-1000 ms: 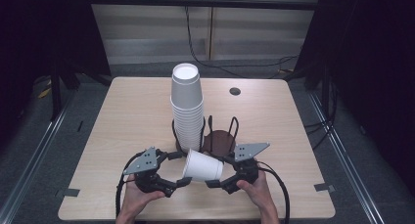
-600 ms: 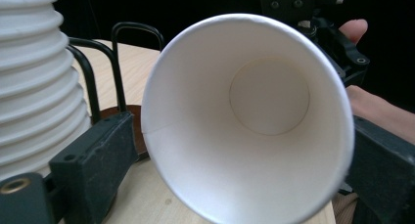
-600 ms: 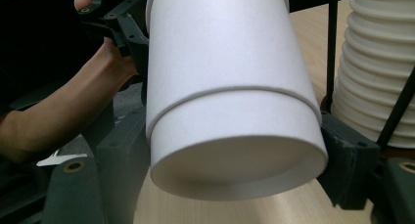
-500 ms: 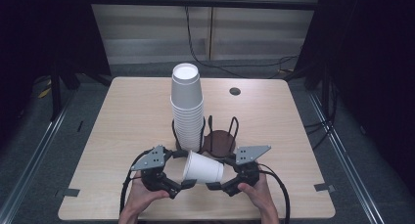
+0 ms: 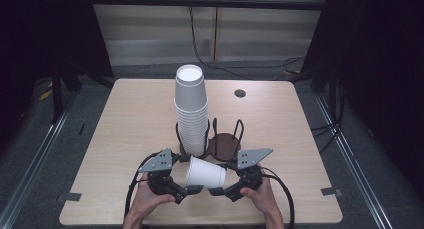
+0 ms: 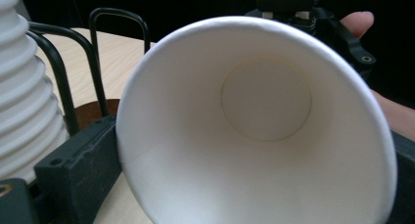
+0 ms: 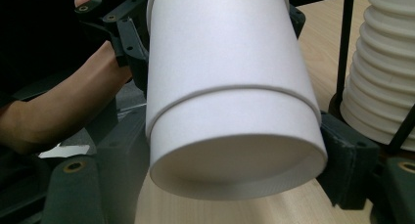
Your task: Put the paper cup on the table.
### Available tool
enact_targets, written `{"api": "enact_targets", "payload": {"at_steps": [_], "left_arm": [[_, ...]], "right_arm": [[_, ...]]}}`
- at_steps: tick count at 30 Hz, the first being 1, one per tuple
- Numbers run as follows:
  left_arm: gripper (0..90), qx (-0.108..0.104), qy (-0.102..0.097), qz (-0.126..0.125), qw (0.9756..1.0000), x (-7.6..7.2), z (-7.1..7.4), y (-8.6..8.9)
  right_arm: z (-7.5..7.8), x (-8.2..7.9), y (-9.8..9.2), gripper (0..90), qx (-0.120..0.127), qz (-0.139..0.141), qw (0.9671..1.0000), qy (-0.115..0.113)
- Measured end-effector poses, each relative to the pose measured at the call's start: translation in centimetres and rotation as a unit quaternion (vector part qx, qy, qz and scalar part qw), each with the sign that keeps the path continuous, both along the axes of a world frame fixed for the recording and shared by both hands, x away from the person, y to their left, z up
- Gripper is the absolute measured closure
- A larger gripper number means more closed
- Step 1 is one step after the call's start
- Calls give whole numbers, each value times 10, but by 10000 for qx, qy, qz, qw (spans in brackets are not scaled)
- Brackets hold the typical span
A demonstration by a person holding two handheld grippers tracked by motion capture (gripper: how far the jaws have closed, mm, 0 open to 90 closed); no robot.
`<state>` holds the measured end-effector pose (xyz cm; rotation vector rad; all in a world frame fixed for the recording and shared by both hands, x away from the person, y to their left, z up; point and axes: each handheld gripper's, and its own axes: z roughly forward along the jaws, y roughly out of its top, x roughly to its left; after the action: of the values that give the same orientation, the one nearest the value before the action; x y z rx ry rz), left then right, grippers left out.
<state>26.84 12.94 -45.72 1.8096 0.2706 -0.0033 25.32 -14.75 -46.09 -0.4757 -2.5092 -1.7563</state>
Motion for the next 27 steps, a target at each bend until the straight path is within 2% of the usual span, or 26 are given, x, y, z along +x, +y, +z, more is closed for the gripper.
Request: {"api": "enact_targets", "payload": {"at_steps": [3,7,16,20,23,27], "left_arm": [[14,-84,61,-62,9999,2,0,1],[14,-78,87,-68,9999,2,0,1],[62,-88,19,-96,9999,1,2,4],[87,-162,15,-150,9998,-1,4,5],[96,-150,11,-154,9998,-1,5,5],[101,-128,-30,-124,9998,-2,6,6]], "right_arm": [[0,0,1,241,-34,10,10000,-8],[0,0,1,241,-31,31,10000,-4],[-2,1,1,240,-6,61,10000,-44],[-3,0,0,230,17,63,10000,-52],[-3,0,0,223,-26,58,10000,-66],[-3,1,0,208,34,21,10000,-66]]}}
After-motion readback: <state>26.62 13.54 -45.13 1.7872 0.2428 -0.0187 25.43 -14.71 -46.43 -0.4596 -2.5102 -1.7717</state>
